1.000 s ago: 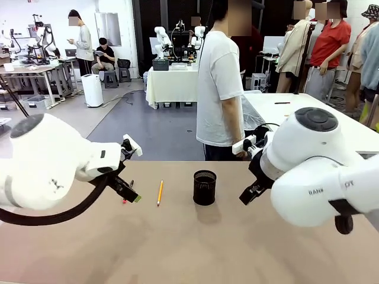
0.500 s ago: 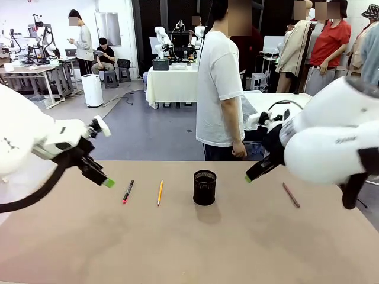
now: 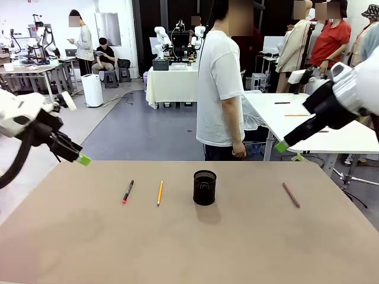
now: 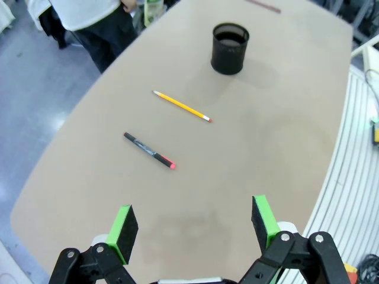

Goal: Place the pens into the pen holder.
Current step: Pick up a writing instrument from the table and place it into the Pen holder.

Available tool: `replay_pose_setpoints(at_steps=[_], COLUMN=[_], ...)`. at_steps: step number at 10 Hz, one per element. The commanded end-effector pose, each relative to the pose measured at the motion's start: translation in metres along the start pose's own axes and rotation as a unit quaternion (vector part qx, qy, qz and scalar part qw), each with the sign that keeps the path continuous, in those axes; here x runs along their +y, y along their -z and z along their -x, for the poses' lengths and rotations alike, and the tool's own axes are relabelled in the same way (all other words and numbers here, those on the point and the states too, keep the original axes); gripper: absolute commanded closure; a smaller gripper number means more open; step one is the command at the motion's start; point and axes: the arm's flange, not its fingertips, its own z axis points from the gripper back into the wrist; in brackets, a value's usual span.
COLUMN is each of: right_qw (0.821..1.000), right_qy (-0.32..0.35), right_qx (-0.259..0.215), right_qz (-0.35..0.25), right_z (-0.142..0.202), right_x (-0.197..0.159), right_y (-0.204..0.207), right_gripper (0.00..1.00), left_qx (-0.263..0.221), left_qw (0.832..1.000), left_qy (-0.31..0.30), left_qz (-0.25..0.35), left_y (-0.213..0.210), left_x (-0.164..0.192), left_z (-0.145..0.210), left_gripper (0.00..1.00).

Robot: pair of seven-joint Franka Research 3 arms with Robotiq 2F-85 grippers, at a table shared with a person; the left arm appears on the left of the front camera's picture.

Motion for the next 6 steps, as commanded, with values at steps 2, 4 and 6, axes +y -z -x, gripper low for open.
replay_pose_setpoints(at_steps=[2, 4, 6], right_qw=[0.998, 0.997, 0.996], right_qy=[-0.001, -0.007, -0.009], right_qx=[0.007, -0.006, -0.030], right_qz=[-0.058, -0.072, -0.085], right_z=[-0.006, -0.003, 0.008], right_x=[-0.041, -0.074, -0.106], right_y=[-0.027, -0.041, -0.044], right_gripper=[0.00, 0.00, 0.00], left_qx=[-0.028, -0.037, -0.024], left_qw=[0.999, 0.998, 0.999], left_qy=[-0.009, -0.016, -0.003], left_qz=[-0.025, -0.038, -0.035], left_y=[-0.032, -0.046, -0.060], left_x=[0.030, 0.043, 0.054], left_z=[0.001, -0.006, -0.027], left_gripper=[0.00, 0.00, 0.00])
